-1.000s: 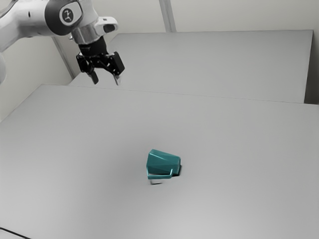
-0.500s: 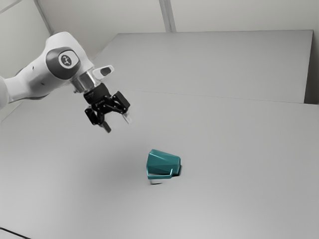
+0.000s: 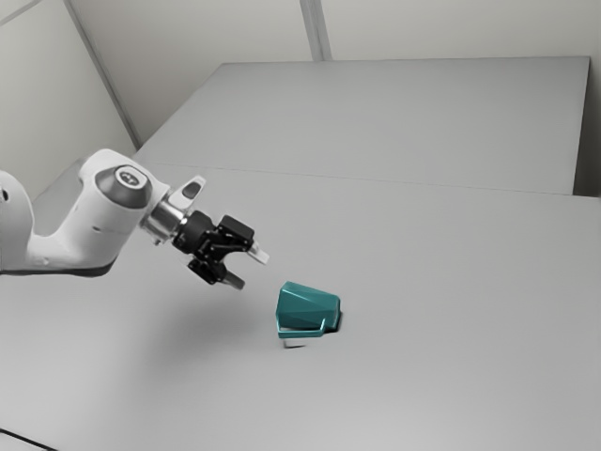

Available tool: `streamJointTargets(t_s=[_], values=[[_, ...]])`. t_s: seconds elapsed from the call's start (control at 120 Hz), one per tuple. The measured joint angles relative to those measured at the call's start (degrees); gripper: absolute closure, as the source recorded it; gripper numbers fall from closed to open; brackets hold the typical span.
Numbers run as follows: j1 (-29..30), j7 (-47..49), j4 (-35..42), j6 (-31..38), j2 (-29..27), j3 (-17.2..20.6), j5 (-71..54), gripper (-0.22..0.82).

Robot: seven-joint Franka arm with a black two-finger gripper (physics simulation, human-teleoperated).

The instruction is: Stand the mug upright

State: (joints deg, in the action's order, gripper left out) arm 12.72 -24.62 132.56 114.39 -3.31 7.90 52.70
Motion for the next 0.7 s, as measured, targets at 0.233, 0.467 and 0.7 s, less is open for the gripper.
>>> streamJointTargets(t_s=[0.233,0.467,0.7], values=[[-0.82,-11.62,1.6,3.49,3.5,0.1,5.14,0.0],[-0.79,-21.11,1.33,4.57,7.43,0.16,9.34,0.0],[-0.9,-28.78,1.23,4.56,8.49,1.56,14.88,0.0]])
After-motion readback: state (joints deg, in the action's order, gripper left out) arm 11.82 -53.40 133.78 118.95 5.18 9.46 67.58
